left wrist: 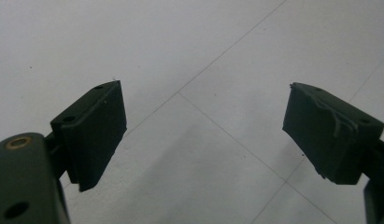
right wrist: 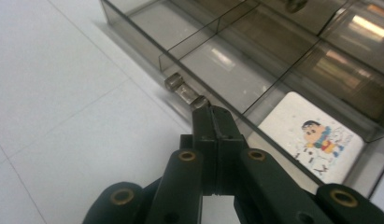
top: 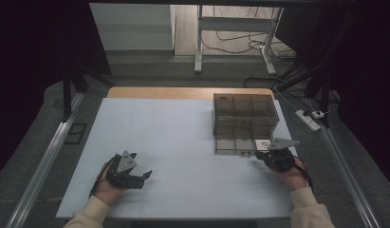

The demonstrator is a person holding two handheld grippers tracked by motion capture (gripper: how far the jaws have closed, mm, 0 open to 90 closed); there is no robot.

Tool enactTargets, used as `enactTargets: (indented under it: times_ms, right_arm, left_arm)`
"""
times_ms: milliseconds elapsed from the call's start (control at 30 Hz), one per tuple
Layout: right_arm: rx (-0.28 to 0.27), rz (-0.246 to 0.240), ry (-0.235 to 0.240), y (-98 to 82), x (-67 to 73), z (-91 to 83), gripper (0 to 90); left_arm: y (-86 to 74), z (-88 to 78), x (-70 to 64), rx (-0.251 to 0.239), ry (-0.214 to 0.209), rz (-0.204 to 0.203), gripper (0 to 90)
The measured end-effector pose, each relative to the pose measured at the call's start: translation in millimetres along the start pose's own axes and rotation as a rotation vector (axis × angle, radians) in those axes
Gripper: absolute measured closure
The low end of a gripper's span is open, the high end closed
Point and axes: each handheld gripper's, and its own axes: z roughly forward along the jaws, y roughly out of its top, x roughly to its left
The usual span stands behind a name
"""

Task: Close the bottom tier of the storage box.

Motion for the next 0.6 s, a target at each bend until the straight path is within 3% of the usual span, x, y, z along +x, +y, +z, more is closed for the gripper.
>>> enactTargets:
  times_ms: [600]
  right_arm:
    - [0.047, -0.044, -0.047, 0.9, 3.7, 16.8, 89.3]
  left_arm:
    - [-0.7, -0.1, 0.1, 0.002, 0.004, -0.004, 13.3]
